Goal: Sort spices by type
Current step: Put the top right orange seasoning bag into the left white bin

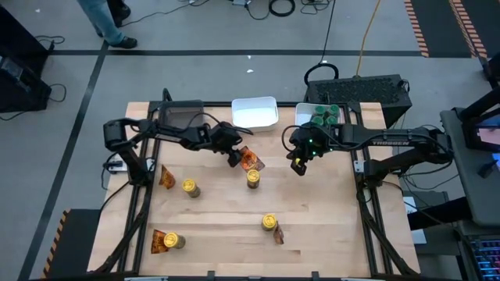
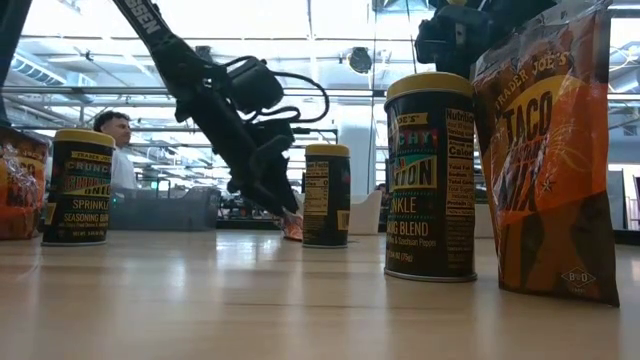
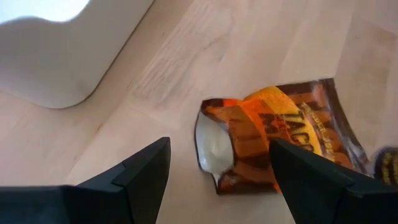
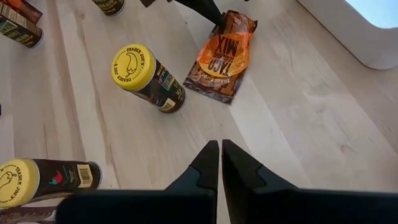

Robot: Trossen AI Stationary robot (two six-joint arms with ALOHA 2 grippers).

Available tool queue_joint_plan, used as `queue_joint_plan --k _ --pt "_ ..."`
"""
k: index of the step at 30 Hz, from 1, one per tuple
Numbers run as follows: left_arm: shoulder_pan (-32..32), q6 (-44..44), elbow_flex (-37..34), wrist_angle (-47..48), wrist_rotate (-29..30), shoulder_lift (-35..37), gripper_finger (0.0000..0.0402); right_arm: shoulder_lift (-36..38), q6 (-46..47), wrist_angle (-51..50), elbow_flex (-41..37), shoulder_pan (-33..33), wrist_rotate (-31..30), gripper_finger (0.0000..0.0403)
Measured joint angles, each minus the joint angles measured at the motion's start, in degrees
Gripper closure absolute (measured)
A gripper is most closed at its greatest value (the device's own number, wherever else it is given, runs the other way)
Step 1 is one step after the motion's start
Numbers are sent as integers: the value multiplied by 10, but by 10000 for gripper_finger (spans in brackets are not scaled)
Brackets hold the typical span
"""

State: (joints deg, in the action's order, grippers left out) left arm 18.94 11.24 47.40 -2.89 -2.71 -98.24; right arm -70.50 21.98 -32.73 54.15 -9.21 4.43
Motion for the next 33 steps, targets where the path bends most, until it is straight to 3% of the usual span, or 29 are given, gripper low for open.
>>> queue_joint_plan --k 6,9,14,21,33 --pt "-2 4 0 3 2 -8 131 0 -1 0 0 0 0 403" --pt "-4 4 0 3 2 -8 154 0 -1 0 0 0 0 403" --pt "-3 4 0 3 1 -8 233 0 -2 0 0 0 0 403" --pt "-3 3 0 2 -30 -8 384 0 -2 0 0 0 0 403" --pt "-2 17 0 7 -95 0 399 0 -2 0 0 0 0 403"
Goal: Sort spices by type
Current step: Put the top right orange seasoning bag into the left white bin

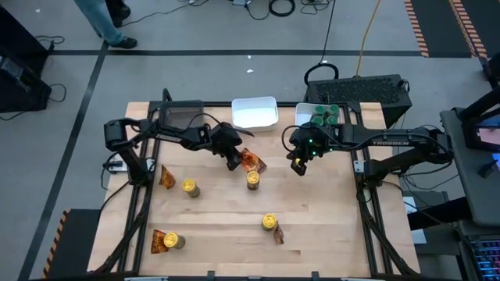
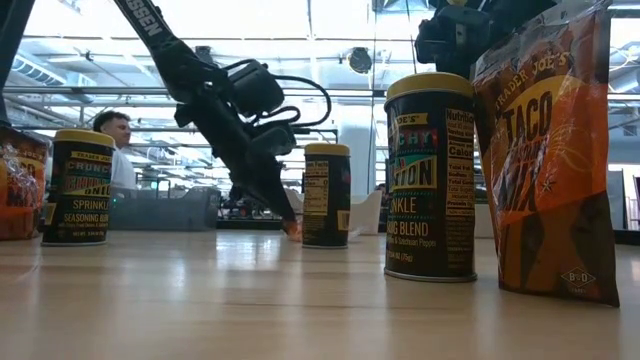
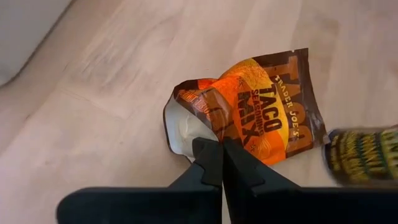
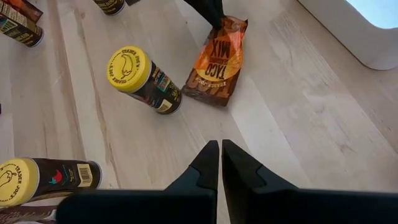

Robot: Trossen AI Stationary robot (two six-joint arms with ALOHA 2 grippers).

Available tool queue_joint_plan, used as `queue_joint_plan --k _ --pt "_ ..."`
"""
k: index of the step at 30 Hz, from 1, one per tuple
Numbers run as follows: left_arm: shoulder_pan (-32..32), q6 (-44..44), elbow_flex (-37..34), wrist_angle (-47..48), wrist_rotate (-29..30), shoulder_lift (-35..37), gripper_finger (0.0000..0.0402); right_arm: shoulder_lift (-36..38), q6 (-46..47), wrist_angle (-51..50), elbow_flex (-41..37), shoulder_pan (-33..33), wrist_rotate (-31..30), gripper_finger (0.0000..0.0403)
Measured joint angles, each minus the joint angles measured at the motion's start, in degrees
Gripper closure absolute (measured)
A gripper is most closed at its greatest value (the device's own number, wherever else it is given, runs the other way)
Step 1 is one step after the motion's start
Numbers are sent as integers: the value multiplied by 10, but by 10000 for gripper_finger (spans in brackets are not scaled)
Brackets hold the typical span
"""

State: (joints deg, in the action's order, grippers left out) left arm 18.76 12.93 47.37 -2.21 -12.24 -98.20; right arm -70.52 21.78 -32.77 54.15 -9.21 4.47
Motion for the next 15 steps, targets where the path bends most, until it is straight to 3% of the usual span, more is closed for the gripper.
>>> queue_joint_plan --k 10,15 --pt "30 49 0 -6 26 88 400 0 -6 5 0 0 0 403" --pt "48 100 0 -50 28 137 401 0 16 61 0 0 0 403"
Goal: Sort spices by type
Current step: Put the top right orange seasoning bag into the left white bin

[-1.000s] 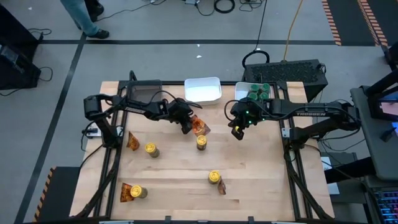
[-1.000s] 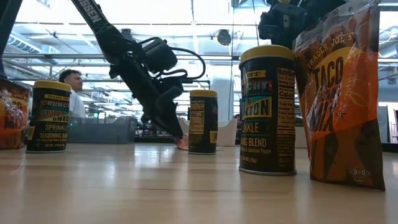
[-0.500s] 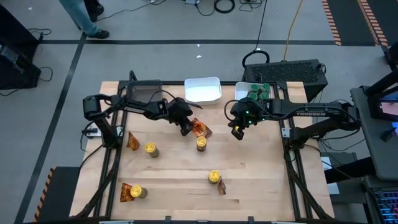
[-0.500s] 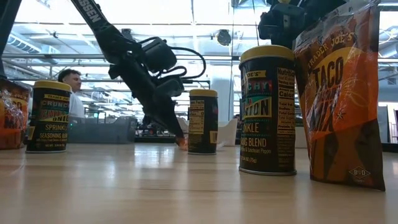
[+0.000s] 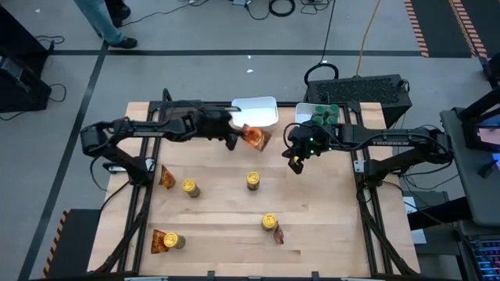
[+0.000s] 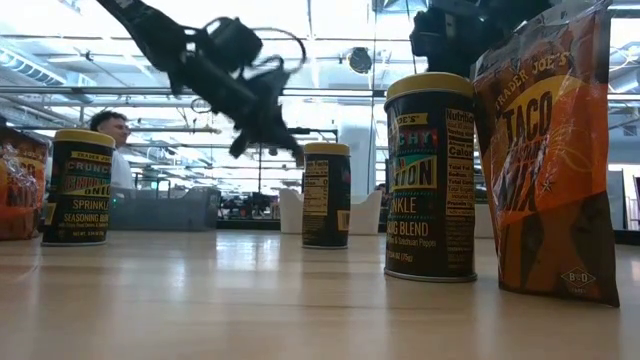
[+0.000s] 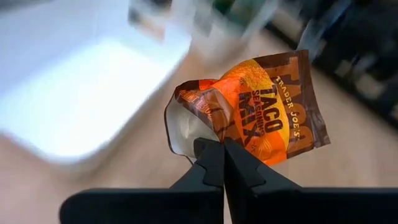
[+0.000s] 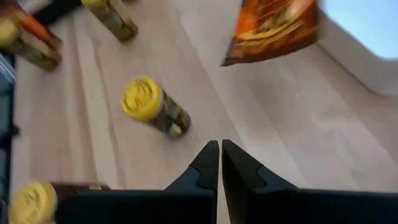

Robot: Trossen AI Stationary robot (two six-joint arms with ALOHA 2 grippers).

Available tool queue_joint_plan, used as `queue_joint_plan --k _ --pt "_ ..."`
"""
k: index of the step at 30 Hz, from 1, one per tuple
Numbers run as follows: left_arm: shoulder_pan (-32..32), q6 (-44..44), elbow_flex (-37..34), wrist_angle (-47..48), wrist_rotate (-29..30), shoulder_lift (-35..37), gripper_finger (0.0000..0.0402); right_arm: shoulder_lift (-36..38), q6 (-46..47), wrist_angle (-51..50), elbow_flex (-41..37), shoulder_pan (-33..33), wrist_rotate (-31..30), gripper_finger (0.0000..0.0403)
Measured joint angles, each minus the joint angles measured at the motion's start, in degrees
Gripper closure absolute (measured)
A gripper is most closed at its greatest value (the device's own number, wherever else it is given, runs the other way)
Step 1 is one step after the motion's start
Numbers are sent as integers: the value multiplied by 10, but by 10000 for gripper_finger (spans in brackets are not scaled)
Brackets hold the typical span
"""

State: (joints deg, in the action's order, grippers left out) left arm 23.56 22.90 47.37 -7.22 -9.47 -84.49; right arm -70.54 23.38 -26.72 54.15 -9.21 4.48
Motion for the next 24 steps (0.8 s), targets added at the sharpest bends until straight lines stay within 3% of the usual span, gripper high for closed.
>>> queue_joint_plan --k 7,13,21,24 --pt "7 69 0 -50 28 73 401 0 37 94 0 -3 -1 402" --pt "8 132 0 -80 65 120 401 0 7 218 0 -3 -8 381" --pt "-11 210 -9 -193 59 134 401 -4 -55 335 1 0 -70 321" --pt "-28 241 -32 -250 87 135 401 -9 -61 379 1 0 -85 283"
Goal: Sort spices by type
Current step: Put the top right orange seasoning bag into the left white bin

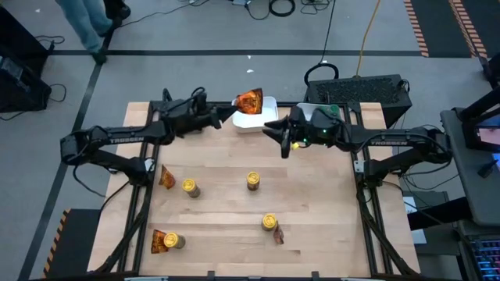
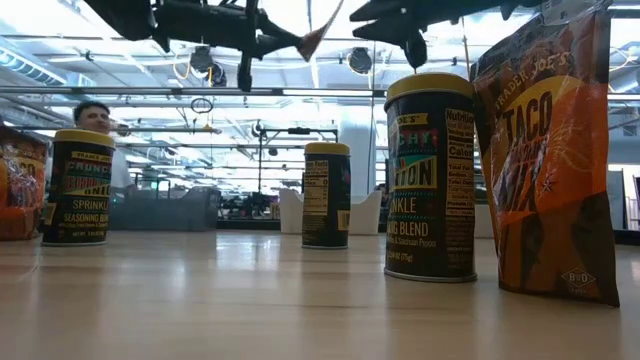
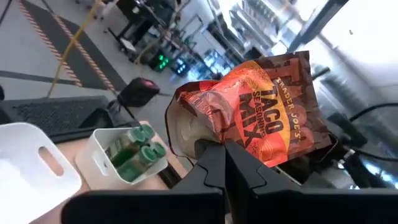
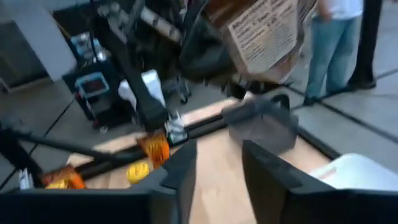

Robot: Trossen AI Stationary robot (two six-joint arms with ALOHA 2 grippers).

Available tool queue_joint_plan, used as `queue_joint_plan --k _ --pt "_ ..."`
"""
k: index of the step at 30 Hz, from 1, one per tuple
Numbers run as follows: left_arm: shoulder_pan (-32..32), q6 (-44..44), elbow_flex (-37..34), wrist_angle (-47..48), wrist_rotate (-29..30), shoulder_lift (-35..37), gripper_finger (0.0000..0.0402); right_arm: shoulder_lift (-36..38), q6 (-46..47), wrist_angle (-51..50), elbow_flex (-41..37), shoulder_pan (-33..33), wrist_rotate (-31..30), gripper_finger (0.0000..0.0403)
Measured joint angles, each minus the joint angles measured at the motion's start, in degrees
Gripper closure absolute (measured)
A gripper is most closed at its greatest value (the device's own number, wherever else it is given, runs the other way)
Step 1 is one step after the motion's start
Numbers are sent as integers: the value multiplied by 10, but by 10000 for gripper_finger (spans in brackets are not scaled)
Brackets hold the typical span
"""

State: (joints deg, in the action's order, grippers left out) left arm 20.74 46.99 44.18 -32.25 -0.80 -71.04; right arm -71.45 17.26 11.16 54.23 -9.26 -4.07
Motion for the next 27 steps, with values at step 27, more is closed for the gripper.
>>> queue_joint_plan --k 27 --pt "-77 -34 -33 -92 132 -1 402 -96 -7 255 0 11 -84 136"
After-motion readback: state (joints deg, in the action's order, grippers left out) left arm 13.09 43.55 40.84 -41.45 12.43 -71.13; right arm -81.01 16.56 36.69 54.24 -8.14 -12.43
